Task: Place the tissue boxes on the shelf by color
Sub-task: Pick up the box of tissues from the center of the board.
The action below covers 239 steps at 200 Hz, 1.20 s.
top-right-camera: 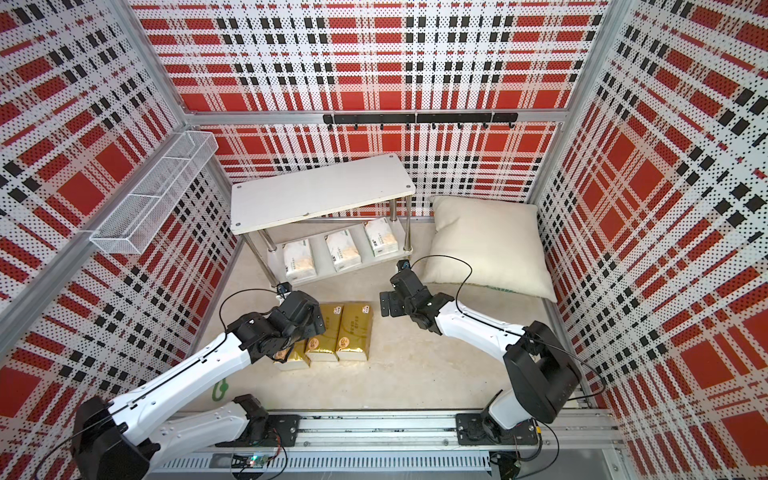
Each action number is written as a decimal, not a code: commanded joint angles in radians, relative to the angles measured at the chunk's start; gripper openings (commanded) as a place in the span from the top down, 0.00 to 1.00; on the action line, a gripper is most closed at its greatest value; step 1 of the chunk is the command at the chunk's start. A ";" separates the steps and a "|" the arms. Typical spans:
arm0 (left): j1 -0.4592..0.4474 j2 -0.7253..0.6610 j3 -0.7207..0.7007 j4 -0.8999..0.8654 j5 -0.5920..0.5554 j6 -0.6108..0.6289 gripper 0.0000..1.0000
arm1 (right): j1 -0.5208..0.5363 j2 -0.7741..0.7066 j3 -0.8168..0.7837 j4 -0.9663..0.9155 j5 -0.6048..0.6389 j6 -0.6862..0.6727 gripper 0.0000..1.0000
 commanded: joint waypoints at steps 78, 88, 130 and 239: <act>-0.127 -0.135 -0.141 -0.150 -0.052 -0.412 0.04 | 0.003 -0.002 -0.034 0.029 -0.011 0.011 0.00; -0.104 -0.134 -0.139 -0.152 -0.053 -0.408 0.04 | 0.004 0.000 -0.032 0.029 -0.015 0.009 0.00; 0.081 -0.081 -0.115 -0.149 -0.034 -0.235 0.04 | 0.003 0.005 -0.030 0.040 -0.021 0.009 0.00; 0.227 0.023 -0.020 -0.105 0.073 0.130 0.00 | 0.005 0.016 -0.039 0.064 -0.014 0.022 0.00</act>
